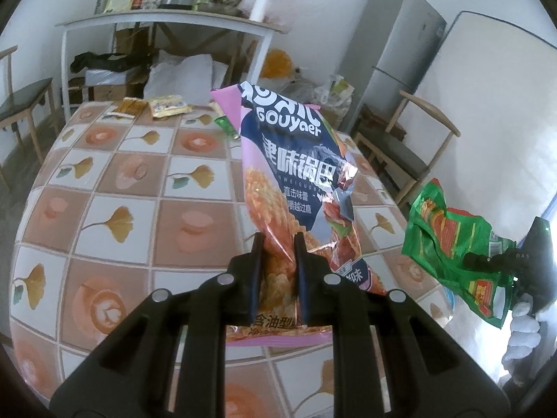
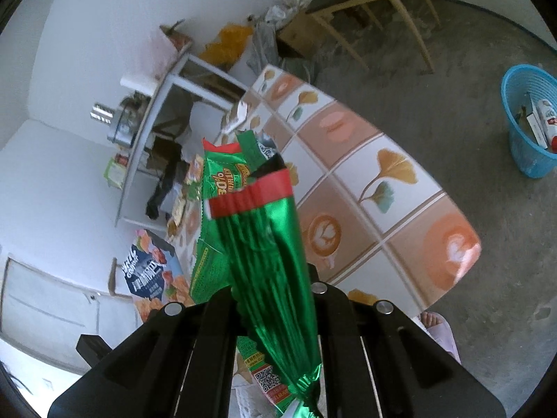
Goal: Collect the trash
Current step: 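Carry both chip bags over the blue wastebasket with both grippers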
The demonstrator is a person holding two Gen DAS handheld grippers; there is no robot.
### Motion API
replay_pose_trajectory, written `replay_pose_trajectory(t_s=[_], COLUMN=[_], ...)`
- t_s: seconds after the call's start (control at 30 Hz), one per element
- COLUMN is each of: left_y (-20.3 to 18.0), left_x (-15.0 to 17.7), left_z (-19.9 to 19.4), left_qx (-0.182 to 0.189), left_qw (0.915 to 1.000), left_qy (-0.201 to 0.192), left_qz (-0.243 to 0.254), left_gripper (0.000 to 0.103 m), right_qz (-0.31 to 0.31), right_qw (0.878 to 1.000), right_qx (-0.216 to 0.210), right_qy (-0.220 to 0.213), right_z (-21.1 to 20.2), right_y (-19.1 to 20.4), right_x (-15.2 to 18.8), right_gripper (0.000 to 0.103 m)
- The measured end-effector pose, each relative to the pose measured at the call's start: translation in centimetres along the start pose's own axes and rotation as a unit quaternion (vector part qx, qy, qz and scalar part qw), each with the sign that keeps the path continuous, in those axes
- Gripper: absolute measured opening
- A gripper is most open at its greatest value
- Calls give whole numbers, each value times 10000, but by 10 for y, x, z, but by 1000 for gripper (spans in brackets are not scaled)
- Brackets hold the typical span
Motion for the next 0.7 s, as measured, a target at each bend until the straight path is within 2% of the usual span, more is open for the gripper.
replay_pose_trajectory(t_s=[0.13, 0.33, 0.43, 0.53, 0.57, 0.7], left_y=[-26, -99, -139, -185, -206, -261], left_x=[-9, -26, -30, -30, -28, -21], left_z=[1, 9, 20, 33, 41, 63], left_qx=[233, 931, 1306, 1649, 1821, 2134], left_qw=[9996, 9934, 9876, 9796, 9749, 9635], left_qy=[-4, 59, 263, 486, 643, 1003], left_qz=[170, 665, 825, 1038, 1108, 1267], left_gripper=[16, 16, 16, 16, 16, 16], right_qz=[145, 499, 857, 1305, 1440, 2050], right_qw=[9992, 9874, 9731, 9583, 9542, 9344], right_qx=[-101, 12, 227, 332, 337, 305], right_qy=[-355, -1504, -2128, -2520, -2599, -2897], right_z=[-35, -138, -197, -236, -244, -268], right_y=[-16, -66, -113, -164, -178, -243], right_x=[-10, -32, -35, -30, -28, -20], right_gripper=[6, 6, 6, 6, 6, 6])
Point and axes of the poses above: each gripper's, at about its wrist camera, not at the fingertips, and z roughly the way its jaws point, y to its left, x to its underside, the point moved 6 cm from there along z, roughly the way its jaws point, and after that the axes turned 6 degrees about y, right-handed, at the moved point
